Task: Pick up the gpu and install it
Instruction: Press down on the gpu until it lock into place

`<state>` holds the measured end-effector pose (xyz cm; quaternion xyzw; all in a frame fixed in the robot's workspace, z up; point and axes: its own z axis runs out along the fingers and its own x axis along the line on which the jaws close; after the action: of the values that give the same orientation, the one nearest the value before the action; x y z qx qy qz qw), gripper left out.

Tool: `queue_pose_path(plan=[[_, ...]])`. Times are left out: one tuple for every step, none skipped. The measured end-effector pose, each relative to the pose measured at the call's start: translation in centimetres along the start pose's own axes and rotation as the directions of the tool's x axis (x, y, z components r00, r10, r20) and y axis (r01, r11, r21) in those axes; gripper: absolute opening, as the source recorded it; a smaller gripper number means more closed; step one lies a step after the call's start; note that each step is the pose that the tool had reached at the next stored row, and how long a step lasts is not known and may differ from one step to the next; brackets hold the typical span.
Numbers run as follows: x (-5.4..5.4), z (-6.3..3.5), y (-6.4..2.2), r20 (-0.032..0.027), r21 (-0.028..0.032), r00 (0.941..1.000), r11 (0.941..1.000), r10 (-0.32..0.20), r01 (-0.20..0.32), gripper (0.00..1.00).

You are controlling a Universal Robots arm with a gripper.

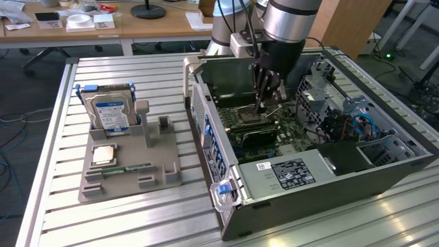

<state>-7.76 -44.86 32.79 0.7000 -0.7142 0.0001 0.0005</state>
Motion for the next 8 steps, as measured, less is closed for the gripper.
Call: queue_pose_path(plan=[[0.00,-0.20,0.00,-0.0003,-0.0002,1.0000,1.0000,0.000,0.000,0.11],[0.00,-0.19,0.00,0.0001,0.0000,1.0000,1.0000,0.000,0.000,0.11],[0.00,-0.19,0.00,0.0001,0.0000,1.0000,1.0000,0.000,0.000,0.11],[0.00,-0.19,0.00,0.0000,0.0000,1.0000,1.0000,0.000,0.000,0.11],[0.00,-0.19,0.00,0.0001,0.0000,1.0000,1.0000,0.000,0.000,0.11],[0.00,-0.20,0.00,0.0000,0.0000,1.0000,1.0000,0.000,0.000,0.11],[0.00,-0.20,0.00,-0.0001,0.0000,1.0000,1.0000,0.000,0.000,0.11],[0.00,-0.20,0.00,0.0000,-0.0001,1.0000,1.0000,0.000,0.000,0.11]])
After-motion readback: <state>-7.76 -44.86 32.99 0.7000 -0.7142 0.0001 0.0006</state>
